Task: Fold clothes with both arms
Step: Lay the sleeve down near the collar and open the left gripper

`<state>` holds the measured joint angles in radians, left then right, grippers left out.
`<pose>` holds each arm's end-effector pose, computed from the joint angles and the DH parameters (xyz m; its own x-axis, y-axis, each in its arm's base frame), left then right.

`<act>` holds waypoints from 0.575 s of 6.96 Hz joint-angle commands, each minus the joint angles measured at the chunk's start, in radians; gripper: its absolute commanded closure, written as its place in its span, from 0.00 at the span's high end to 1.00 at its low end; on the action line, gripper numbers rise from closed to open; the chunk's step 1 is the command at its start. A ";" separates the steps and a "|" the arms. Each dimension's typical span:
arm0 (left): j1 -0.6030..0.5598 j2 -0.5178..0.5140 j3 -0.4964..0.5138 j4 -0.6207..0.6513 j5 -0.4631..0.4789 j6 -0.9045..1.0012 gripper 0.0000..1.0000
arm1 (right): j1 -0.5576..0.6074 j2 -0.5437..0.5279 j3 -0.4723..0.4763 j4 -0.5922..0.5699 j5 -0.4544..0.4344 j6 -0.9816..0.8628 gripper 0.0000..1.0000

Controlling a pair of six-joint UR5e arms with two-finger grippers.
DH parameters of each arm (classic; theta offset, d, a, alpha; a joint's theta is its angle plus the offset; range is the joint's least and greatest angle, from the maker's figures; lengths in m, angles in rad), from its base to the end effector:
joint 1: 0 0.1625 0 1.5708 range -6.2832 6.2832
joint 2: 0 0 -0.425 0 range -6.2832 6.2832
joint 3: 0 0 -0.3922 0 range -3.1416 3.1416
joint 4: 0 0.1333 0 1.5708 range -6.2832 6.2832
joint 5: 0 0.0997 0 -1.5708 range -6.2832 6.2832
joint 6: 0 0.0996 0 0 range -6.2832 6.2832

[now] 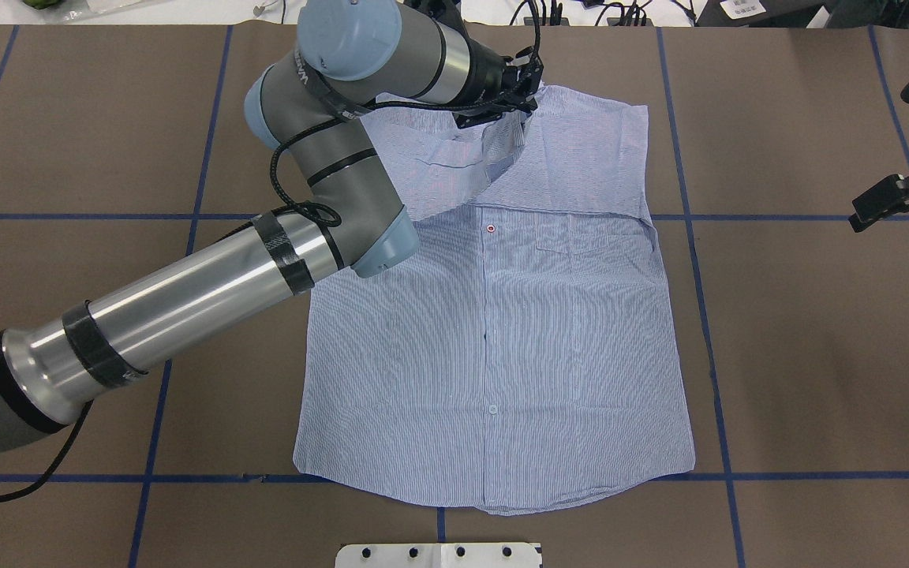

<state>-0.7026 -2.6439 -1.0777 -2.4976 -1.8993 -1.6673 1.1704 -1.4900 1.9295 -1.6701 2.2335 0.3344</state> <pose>0.5467 -0.5954 0.0570 0.0133 -0.1308 -0.9913 0.3689 0.9221 -0.1167 -0.1322 -0.4972 0.4600 0.7308 -0.1839 0.6574 0.1351 0.9829 0.1248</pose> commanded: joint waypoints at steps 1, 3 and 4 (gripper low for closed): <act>0.021 -0.008 0.010 -0.033 0.009 0.000 0.00 | 0.000 0.001 -0.023 0.001 -0.002 -0.017 1.00; 0.029 -0.011 0.012 -0.041 0.011 0.000 0.00 | 0.000 0.002 -0.026 0.001 -0.002 -0.020 1.00; 0.029 -0.014 0.019 -0.049 0.011 0.000 0.00 | 0.000 0.005 -0.026 0.000 -0.002 -0.018 1.00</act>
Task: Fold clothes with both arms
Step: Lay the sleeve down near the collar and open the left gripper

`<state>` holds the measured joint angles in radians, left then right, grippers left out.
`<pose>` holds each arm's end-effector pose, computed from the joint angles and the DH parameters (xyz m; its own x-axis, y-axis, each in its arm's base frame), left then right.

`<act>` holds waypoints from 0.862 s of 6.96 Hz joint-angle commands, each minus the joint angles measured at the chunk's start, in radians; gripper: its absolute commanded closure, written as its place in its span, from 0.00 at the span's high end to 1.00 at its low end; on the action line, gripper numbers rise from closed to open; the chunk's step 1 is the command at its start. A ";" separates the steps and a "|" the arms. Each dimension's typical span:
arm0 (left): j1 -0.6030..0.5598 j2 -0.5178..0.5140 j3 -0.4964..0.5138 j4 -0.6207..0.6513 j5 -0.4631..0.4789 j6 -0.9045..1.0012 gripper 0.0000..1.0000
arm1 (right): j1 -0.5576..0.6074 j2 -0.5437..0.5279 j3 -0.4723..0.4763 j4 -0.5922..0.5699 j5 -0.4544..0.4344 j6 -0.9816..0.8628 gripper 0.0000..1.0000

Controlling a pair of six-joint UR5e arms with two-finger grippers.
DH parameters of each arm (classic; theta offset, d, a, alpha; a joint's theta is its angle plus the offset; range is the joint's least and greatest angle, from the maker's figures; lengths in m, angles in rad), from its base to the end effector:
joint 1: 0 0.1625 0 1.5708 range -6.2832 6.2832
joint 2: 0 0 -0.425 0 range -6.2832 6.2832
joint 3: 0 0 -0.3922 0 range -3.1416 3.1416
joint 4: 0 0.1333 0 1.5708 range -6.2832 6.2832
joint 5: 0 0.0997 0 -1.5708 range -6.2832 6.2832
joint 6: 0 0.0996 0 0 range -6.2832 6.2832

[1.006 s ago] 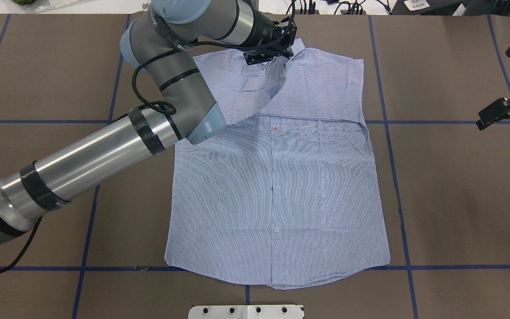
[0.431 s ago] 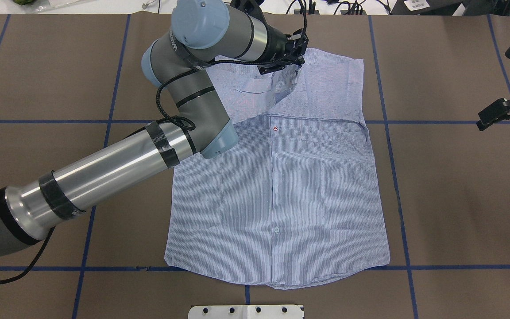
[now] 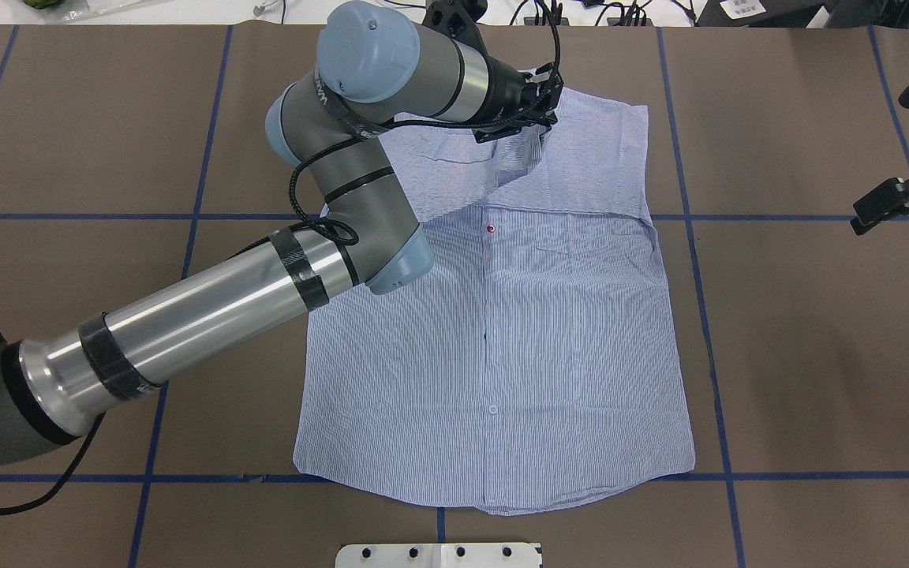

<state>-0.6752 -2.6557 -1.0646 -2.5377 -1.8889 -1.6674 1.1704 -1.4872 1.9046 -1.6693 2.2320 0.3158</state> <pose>0.5616 -0.5805 0.0492 -0.0141 -0.1060 -0.9943 0.3499 0.9310 -0.1043 -0.1337 -0.5009 0.4704 0.7345 -0.1894 0.6516 0.1494 0.9818 0.1169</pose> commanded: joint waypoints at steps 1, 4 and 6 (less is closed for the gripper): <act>0.003 -0.004 0.014 -0.012 0.002 0.000 0.00 | 0.000 0.002 -0.001 0.000 0.000 0.000 1.00; 0.083 -0.059 0.149 -0.102 0.111 0.000 0.00 | 0.002 0.016 0.001 -0.001 0.000 0.002 1.00; 0.172 -0.081 0.155 -0.104 0.195 0.002 0.58 | 0.003 0.019 0.004 0.000 0.000 0.003 1.00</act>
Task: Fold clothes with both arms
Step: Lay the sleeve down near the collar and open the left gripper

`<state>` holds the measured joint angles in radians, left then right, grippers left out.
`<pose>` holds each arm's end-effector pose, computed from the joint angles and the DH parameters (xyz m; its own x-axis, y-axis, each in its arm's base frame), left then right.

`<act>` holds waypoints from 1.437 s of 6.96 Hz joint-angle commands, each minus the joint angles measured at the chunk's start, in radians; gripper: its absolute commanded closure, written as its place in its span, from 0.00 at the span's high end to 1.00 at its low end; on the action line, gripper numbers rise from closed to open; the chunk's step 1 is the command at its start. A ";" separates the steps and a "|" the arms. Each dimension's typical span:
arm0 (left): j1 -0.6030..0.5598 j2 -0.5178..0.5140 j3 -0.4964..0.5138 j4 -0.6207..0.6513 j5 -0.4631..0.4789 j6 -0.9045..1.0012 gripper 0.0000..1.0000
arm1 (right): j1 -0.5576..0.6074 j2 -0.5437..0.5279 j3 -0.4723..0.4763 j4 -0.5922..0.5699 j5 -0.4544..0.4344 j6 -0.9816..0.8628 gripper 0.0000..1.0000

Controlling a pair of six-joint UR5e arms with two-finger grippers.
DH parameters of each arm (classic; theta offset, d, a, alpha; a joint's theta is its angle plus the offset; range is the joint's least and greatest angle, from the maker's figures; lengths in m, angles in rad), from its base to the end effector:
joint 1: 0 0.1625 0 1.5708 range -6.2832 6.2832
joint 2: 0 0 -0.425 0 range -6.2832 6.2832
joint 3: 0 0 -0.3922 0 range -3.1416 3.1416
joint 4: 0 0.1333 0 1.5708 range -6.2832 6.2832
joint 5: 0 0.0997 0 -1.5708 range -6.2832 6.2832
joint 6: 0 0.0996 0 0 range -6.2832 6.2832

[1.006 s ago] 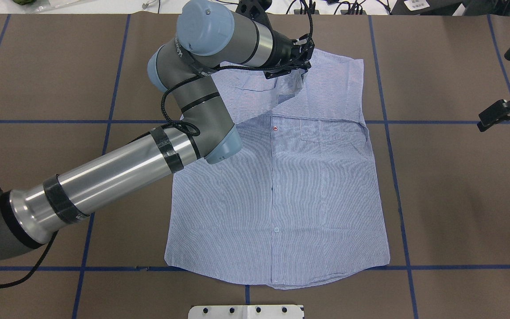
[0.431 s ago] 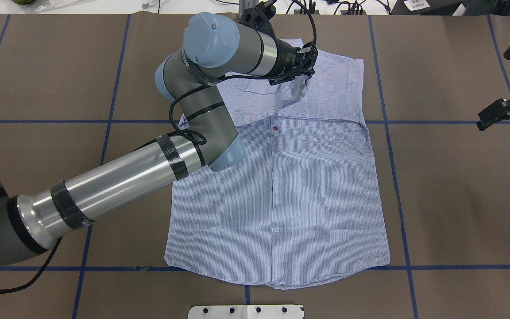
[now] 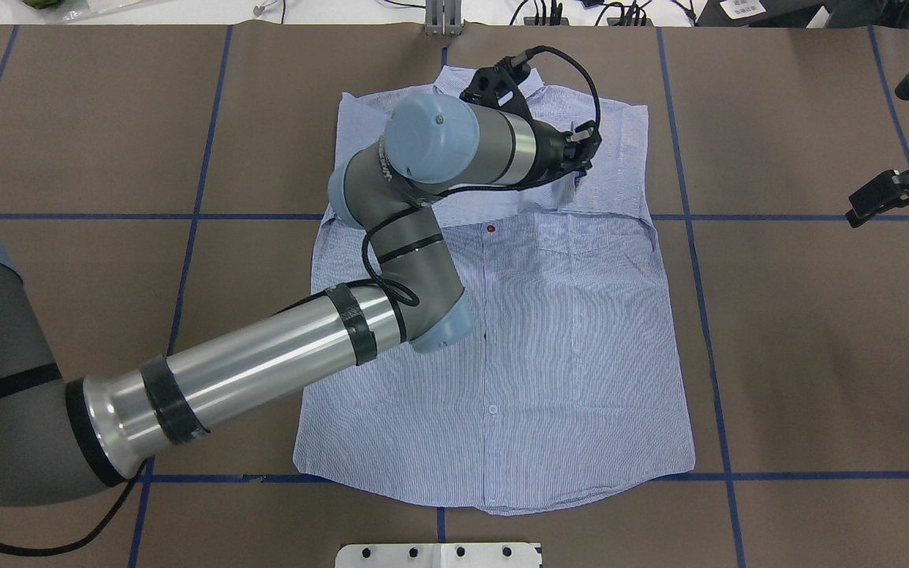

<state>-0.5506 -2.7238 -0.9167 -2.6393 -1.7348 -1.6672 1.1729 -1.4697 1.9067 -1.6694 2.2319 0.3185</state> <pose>0.6473 -0.5347 0.0479 -0.0334 -0.0909 -0.9953 0.3756 0.9217 -0.0968 -0.1344 -0.5058 0.4604 0.7305 -0.1966 0.6540 0.1440 0.9805 0.1339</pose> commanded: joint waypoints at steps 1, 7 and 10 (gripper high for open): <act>0.057 -0.017 0.001 -0.002 0.043 0.004 1.00 | 0.001 0.008 0.002 0.000 0.000 0.002 1.00; -0.017 0.092 -0.193 0.156 -0.041 0.017 1.00 | -0.005 0.046 0.023 0.022 0.049 0.156 1.00; -0.055 0.376 -0.568 0.424 -0.095 0.148 0.99 | -0.135 0.023 0.029 0.291 0.038 0.501 1.00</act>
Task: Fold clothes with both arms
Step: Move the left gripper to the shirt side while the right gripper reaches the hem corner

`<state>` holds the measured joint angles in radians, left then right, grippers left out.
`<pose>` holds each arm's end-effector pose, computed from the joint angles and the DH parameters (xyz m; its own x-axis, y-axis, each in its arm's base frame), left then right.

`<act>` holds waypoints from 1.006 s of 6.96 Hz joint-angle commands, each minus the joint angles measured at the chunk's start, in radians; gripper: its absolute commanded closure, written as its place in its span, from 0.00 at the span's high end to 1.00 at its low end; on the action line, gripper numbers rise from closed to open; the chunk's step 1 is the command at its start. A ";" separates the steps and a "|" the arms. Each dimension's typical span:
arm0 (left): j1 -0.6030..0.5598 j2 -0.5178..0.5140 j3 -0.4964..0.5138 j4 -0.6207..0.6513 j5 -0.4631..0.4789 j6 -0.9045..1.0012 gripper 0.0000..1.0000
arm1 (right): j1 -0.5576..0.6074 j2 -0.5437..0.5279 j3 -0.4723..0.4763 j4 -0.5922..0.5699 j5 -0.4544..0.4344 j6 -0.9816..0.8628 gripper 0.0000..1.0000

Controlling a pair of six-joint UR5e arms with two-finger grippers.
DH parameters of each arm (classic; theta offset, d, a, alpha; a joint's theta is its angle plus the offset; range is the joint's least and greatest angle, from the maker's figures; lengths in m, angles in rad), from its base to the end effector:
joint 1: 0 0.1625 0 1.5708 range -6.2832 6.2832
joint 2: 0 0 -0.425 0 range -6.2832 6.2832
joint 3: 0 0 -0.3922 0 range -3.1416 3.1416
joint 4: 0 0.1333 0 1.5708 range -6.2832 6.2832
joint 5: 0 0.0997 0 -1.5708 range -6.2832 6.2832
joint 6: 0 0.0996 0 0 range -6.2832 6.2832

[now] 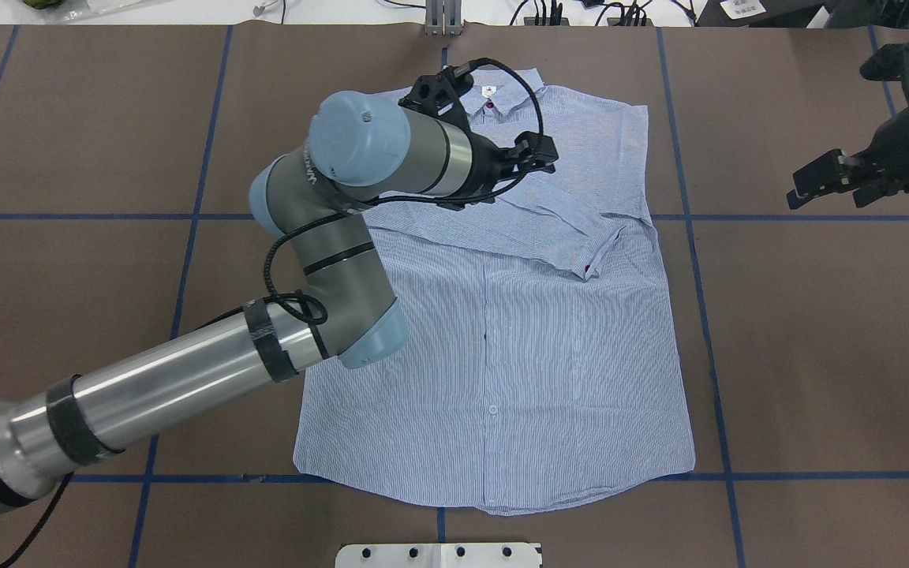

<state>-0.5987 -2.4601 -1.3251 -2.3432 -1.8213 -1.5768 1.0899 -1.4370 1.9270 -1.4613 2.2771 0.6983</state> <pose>0.5621 -0.5149 0.1112 0.1253 -0.0925 -0.9878 0.3444 0.9378 -0.0441 -0.1833 -0.4997 0.4054 0.6324 -0.0476 0.7732 -0.0322 0.9956 0.0877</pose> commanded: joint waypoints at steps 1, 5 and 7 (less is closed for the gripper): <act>-0.007 0.200 -0.312 0.266 -0.010 0.089 0.99 | -0.129 -0.044 0.044 0.154 -0.058 0.248 1.00; -0.012 0.392 -0.562 0.366 -0.010 0.162 0.99 | -0.536 -0.154 0.213 0.210 -0.330 0.626 1.00; -0.012 0.392 -0.562 0.366 -0.009 0.162 0.99 | -0.700 -0.186 0.208 0.210 -0.447 0.708 1.00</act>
<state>-0.6105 -2.0704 -1.8853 -1.9779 -1.8312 -1.4148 0.4829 -1.6028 2.1347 -1.2520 1.8969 1.3623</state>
